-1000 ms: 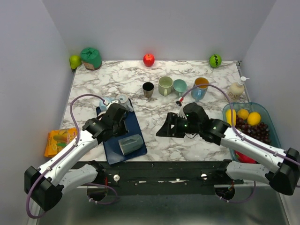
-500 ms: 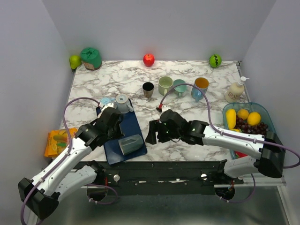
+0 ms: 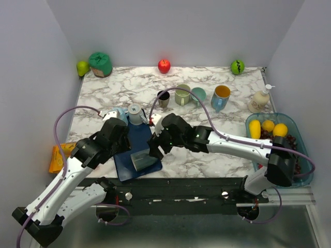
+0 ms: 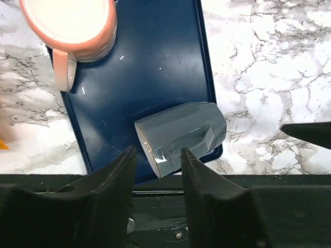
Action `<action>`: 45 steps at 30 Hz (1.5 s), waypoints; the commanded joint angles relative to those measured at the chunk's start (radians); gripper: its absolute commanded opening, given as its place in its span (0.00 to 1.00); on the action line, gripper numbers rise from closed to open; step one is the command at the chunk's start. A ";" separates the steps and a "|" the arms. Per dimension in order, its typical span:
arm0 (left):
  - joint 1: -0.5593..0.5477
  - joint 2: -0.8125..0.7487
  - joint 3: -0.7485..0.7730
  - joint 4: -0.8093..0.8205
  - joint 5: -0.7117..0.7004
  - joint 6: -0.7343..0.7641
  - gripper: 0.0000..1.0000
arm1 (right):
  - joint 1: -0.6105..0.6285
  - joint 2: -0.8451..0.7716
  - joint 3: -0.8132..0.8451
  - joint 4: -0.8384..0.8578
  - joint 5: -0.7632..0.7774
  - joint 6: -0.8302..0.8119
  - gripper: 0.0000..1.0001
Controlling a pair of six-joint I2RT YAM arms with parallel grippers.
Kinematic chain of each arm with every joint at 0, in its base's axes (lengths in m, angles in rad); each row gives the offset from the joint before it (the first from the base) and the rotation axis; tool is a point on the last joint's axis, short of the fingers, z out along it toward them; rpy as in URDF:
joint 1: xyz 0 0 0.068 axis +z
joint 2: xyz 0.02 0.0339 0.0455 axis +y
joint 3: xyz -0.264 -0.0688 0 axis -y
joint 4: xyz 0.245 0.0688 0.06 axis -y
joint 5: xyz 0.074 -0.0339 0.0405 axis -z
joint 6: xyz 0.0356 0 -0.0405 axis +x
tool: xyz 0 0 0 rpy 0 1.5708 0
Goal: Turn the mug right side up
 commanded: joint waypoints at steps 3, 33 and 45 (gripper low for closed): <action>-0.003 -0.059 0.092 -0.128 -0.089 -0.011 0.59 | 0.017 0.128 0.128 -0.030 -0.139 -0.272 0.78; -0.003 -0.111 0.306 -0.207 -0.060 -0.023 0.74 | 0.059 0.496 0.478 -0.259 -0.213 -0.447 0.73; -0.003 -0.108 0.322 -0.208 -0.034 -0.008 0.76 | 0.063 0.496 0.476 -0.279 -0.139 -0.459 0.09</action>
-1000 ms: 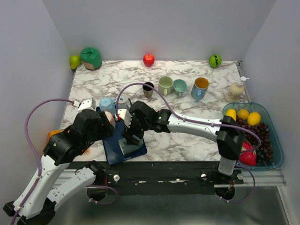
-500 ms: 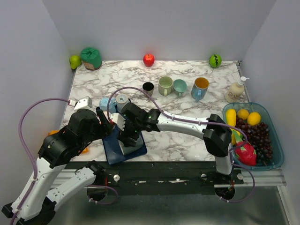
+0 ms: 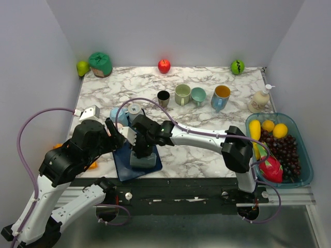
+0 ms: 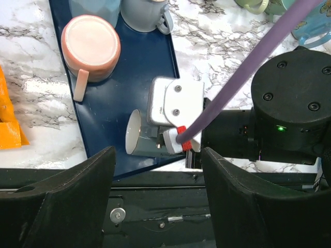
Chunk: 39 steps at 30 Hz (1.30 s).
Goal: Turn the mug right side up
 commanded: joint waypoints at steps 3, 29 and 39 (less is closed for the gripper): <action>-0.003 -0.010 0.025 -0.007 0.009 0.011 0.76 | 0.014 0.010 0.004 -0.030 0.076 -0.006 0.01; -0.003 -0.109 -0.076 0.292 0.342 0.147 0.98 | 0.014 -0.706 -0.322 0.407 0.350 0.298 0.01; -0.003 -0.065 -0.058 0.507 0.517 0.218 0.99 | 0.014 -0.915 -0.379 0.358 0.247 0.318 0.01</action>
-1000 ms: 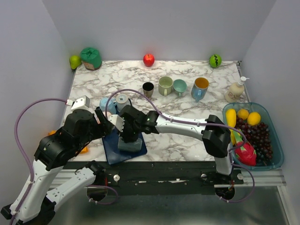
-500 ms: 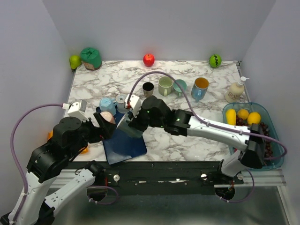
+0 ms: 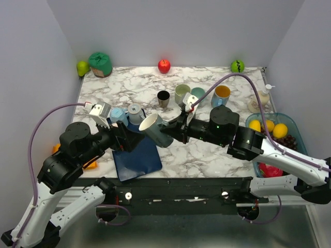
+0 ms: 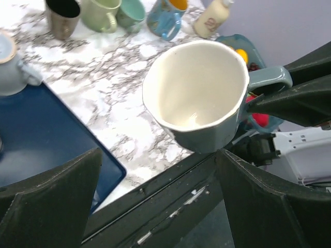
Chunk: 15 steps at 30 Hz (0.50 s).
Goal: Turn the mug right side up
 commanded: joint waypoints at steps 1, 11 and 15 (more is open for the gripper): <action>-0.003 0.036 0.024 0.135 0.086 0.002 0.99 | 0.008 -0.074 -0.021 0.062 -0.061 0.006 0.01; -0.003 0.122 -0.005 0.201 0.155 -0.102 0.99 | 0.008 -0.170 -0.050 0.047 -0.119 -0.020 0.01; -0.003 0.156 -0.016 0.210 0.173 -0.133 0.98 | 0.006 -0.181 -0.050 0.034 -0.144 -0.031 0.01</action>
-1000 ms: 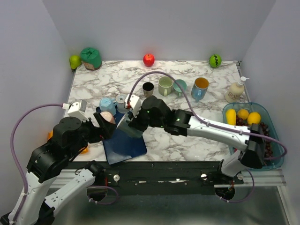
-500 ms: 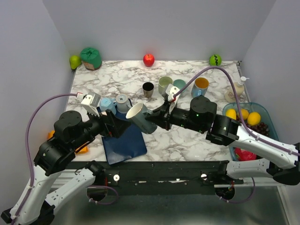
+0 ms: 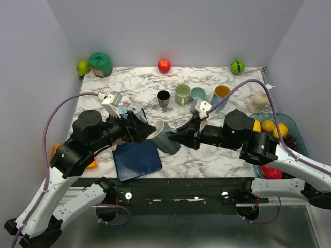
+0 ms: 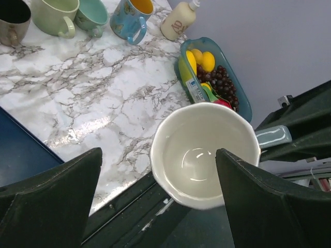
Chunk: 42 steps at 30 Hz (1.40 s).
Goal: Turn the mug right side up
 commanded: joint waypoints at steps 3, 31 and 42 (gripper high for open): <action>0.001 0.057 -0.026 0.052 0.112 -0.056 0.92 | 0.008 -0.052 0.013 0.075 -0.064 -0.029 0.01; 0.001 0.147 0.053 -0.054 0.254 0.102 0.00 | 0.008 0.017 0.007 -0.040 0.005 -0.073 0.08; 0.001 0.195 0.138 -0.232 0.162 0.257 0.00 | 0.008 0.084 0.025 -0.087 0.028 -0.088 0.32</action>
